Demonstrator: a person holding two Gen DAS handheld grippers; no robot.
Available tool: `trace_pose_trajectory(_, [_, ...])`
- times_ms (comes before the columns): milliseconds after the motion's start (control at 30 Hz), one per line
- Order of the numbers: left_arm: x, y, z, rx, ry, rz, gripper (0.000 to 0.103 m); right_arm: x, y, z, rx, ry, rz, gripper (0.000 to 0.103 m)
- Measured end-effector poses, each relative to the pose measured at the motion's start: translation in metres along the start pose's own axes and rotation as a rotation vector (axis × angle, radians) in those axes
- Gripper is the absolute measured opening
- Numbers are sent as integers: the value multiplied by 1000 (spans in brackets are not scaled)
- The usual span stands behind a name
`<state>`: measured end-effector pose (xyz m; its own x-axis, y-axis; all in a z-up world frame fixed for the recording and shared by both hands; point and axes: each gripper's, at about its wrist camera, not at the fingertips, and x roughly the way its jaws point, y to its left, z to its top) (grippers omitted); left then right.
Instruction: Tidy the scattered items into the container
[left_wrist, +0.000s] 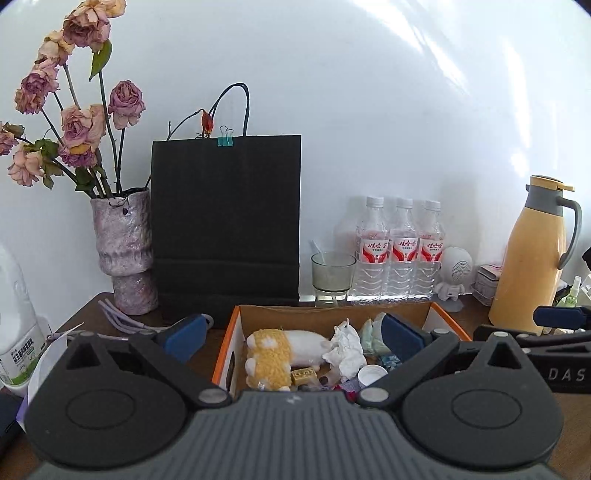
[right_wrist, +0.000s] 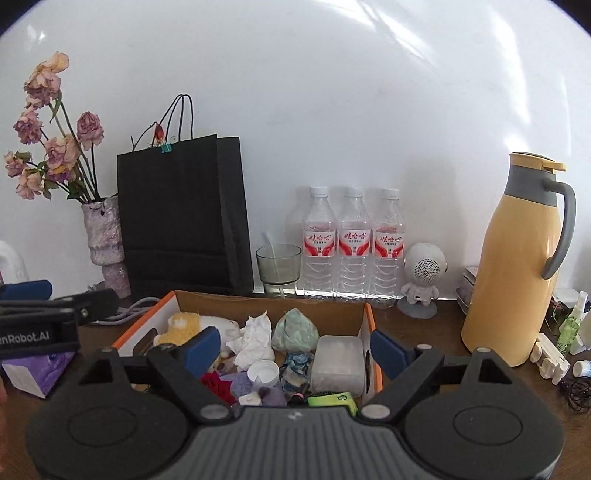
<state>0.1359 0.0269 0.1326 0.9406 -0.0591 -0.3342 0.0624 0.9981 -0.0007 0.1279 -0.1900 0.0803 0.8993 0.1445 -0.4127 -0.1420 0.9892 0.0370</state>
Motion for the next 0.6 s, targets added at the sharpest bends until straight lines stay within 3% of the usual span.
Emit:
trace_pose_trajectory(133, [-17,-1,-9,-19,-2,18,103,-5,2,-15,5,13,-32,90])
trace_pose_trajectory(267, [-66,-8,-44,1,-81,10,103,-43,0,-43,37,15,-9,92])
trace_pose_trajectory(400, [-118,-20,-93,81,-19,1,103,-98,3,-93,0,34,25,92])
trace_pose_trajectory(500, [-156,-22,-135,50,-13,-20,103,-142,7,-129,-8,26,44,95])
trace_pose_trajectory(600, [-178,-28,-169,38,80,-40,103,-167,6,-161,48,33,55,98])
